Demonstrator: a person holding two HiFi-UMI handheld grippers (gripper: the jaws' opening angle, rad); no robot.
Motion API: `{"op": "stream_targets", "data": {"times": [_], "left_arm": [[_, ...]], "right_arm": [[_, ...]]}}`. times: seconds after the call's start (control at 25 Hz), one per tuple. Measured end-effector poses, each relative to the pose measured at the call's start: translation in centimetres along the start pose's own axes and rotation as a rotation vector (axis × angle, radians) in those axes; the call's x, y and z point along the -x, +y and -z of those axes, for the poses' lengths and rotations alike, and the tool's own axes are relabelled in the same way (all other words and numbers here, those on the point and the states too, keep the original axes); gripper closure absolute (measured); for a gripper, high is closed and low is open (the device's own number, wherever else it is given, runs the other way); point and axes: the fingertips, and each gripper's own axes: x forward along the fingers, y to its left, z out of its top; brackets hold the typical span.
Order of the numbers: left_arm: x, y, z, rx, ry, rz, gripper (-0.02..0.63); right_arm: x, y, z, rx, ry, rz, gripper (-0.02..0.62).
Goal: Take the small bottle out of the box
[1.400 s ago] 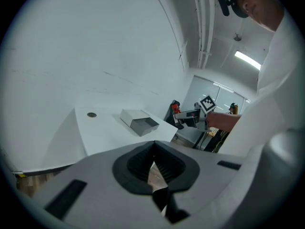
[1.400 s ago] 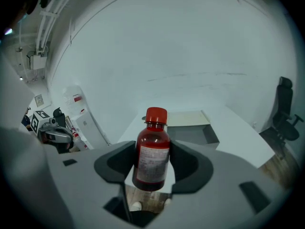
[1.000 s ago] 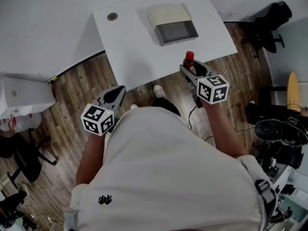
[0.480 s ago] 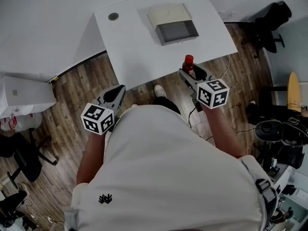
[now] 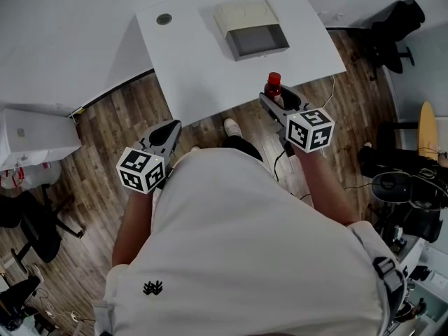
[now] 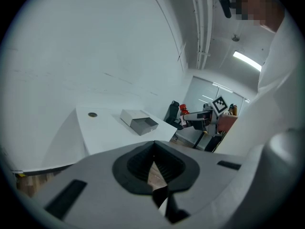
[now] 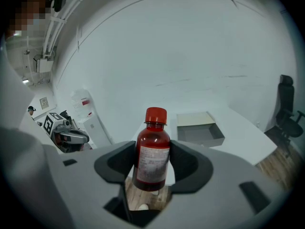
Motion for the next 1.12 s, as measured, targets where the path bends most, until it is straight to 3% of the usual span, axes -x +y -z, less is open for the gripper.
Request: {"op": "stream_targets", "data": {"times": [1.12], "left_arm": [[-0.39, -0.31, -0.01, 0.006, 0.023, 0.016, 0.6]], "right_arm": [[0.05, -0.44, -0.05, 0.007, 0.008, 0.023, 0.368]]}}
